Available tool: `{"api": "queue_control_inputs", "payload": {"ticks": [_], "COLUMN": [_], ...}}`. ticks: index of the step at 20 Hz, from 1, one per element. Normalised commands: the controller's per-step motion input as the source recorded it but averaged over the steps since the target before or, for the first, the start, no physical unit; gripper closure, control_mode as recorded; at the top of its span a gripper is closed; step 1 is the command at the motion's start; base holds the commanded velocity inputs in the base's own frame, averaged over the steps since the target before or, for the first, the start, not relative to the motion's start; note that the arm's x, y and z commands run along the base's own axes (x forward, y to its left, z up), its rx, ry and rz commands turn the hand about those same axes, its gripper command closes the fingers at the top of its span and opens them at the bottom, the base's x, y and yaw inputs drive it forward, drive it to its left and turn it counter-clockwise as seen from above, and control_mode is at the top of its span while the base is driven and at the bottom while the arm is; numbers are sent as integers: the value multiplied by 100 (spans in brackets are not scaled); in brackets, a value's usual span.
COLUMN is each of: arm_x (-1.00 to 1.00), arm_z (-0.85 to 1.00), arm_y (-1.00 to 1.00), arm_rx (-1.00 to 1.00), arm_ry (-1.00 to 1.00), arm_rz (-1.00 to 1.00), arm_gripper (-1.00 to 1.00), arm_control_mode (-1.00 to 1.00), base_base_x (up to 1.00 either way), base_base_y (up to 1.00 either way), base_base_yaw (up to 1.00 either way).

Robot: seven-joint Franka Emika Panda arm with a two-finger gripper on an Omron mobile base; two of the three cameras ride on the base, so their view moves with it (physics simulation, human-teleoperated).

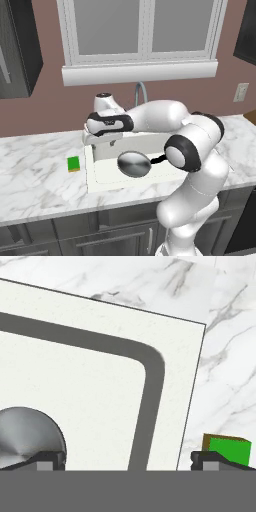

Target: Pick the pan and sponge and place them into the sink. Then turn on the water.

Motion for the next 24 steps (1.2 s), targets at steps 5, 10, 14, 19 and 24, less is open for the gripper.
{"api": "queue_control_inputs", "payload": {"ticks": [5, 10, 14, 19, 24], "arm_x": [11, 13, 3, 1, 1], "arm_z": [-6, -10, -6, -1, -6], "arm_y": [40, 37, 31, 26, 24], "arm_rx": [-1, 0, 0, 0, 0], "arm_ry": [0, 0, 0, 0, 0], "arm_rz": [4, 3, 0, -5, -9], "arm_gripper": [-100, -100, -100, -100, -100], "arm_control_mode": [-100, -100, -100, -100, -100], "base_base_x": [0, 0, 0, 0, 0], "base_base_y": [0, 0, 0, 0, 0], "base_base_yaw": [0, 0, 0, 0, 0]}}
